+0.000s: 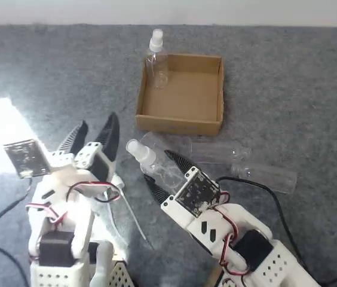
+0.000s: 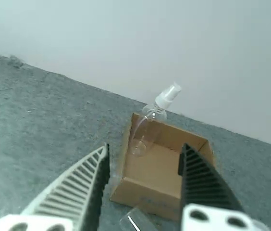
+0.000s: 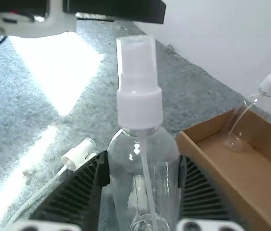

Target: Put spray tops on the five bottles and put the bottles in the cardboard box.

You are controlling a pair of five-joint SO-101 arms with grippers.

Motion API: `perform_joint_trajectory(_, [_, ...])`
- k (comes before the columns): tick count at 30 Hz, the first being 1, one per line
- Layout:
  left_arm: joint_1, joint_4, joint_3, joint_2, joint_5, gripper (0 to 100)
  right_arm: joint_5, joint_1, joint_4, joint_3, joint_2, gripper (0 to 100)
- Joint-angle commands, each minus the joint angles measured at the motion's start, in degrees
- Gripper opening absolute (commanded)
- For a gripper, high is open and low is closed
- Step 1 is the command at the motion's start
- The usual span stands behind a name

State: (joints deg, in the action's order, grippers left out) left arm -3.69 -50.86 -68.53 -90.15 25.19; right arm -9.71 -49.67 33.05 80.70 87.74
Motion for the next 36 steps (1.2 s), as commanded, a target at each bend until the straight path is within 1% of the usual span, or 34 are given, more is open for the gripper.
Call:
perform_joint_trajectory(1, [5.1, -1.2, 0.1, -0.5, -2.4, 22, -0.6, 1.2, 0.7, -0.8, 1.9, 11.1])
perform_joint_trajectory(5, [8.9, -2.8, 0.4, -0.5, -2.9, 22, -0.6, 1.2, 1.0, -0.9, 1.7, 11.1])
perform_joint_trajectory(10, [11.3, -2.8, 0.3, -0.5, -5.2, 22, -0.6, 1.2, 1.0, -0.8, 1.7, 11.1])
perform_joint_trajectory(15, [8.1, -2.5, 0.3, -0.5, -4.9, 22, -0.5, 1.3, 1.1, -0.8, 1.7, 11.1])
perform_joint_trajectory(19, [4.9, -2.4, 0.4, -0.5, -1.7, 22, -0.5, 1.3, 1.1, -0.9, 2.1, 11.1])
perform_joint_trajectory(22, [5.3, -2.4, 0.2, -0.5, -1.6, 22, -0.5, 1.3, 1.1, -1.1, 2.2, 11.1])
perform_joint_trajectory(29, [10.0, -2.4, -1.1, -0.5, -1.8, 22, -0.4, 1.5, 1.1, -1.1, 2.2, 11.1])
perform_joint_trajectory(33, [13.2, -2.5, -1.7, -0.5, -4.7, 22, 1.2, 3.9, 0.9, -1.2, 2.3, 11.1])
perform_joint_trajectory(36, [16.0, -2.5, -2.6, -0.5, -5.4, 22, 1.5, 4.4, 0.9, -1.2, 2.3, 11.1])
